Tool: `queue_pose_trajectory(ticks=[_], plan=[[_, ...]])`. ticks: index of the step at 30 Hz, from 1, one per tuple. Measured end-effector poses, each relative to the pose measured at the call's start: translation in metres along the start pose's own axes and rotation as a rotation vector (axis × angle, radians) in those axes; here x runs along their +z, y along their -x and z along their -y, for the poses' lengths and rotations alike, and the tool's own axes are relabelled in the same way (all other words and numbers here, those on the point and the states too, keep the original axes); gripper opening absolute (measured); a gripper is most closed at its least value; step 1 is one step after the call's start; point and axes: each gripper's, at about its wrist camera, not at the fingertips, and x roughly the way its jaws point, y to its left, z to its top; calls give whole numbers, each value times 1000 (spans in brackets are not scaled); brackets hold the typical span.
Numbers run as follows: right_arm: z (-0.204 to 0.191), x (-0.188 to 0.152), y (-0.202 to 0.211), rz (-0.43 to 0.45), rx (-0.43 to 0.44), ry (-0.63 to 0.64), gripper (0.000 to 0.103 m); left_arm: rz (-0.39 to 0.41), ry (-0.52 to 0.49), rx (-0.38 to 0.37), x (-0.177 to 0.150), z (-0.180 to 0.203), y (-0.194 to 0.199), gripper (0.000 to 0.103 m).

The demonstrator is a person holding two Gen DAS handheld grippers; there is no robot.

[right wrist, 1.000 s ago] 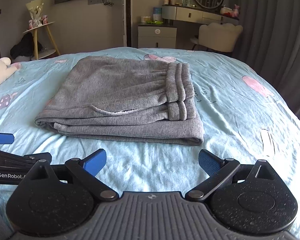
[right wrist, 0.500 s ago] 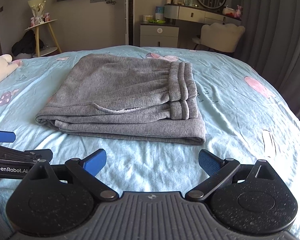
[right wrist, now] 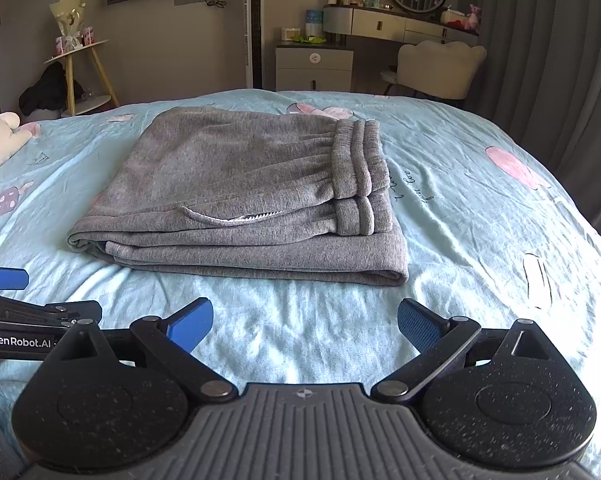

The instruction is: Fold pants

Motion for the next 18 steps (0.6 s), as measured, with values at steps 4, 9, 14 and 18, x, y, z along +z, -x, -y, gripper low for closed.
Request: queue_pose_trajectory(ticks=[4, 9, 14, 18], plan=[[1, 0, -1, -4, 1, -7, 99, 0, 2, -4, 0, 0, 0, 101], [1, 0, -1, -4, 1, -7, 99, -1, 2, -4, 0, -1, 0, 101], [1, -1, -1, -6, 1, -13, 99, -7, 6, 0, 0, -1, -1, 101], [2, 0, -2, -10, 0, -18, 99, -9, 19, 0, 1, -3, -2, 101]])
